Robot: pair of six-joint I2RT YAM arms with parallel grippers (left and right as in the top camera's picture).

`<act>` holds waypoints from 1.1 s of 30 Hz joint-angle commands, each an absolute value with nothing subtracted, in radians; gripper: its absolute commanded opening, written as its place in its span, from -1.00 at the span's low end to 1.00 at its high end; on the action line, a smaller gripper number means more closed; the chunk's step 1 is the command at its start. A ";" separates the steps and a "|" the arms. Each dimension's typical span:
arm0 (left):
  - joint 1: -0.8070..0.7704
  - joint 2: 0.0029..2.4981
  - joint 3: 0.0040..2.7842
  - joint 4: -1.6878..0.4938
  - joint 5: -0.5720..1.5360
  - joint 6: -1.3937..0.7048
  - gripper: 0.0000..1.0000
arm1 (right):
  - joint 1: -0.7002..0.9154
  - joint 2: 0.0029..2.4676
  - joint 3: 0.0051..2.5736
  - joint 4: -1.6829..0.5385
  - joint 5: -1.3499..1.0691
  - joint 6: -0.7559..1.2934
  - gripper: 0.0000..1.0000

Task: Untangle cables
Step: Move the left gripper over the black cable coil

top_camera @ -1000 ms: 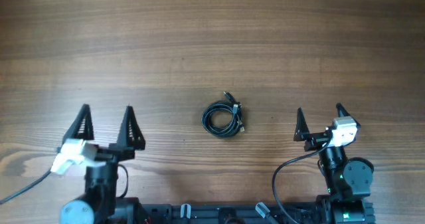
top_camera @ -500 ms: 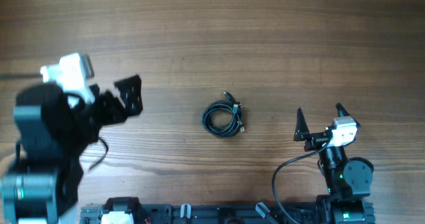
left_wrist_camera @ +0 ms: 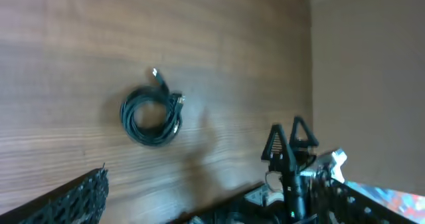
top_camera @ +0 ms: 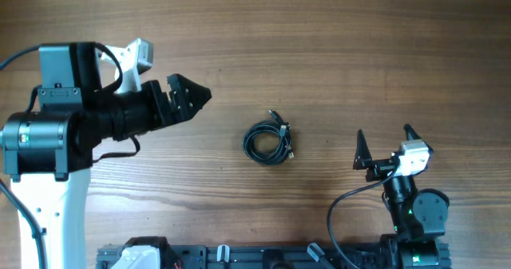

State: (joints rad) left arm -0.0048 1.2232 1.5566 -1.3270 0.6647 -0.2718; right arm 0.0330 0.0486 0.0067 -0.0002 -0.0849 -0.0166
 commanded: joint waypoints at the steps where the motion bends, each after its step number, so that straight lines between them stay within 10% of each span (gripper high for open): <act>1: -0.009 1.234 1.573 -1.398 0.618 -0.278 1.00 | 0.029 0.047 0.006 0.002 -0.085 -0.019 1.00; 33: -0.443 1.656 1.569 -1.406 0.242 -0.511 1.00 | 0.028 0.047 0.006 0.002 -0.085 -0.019 0.99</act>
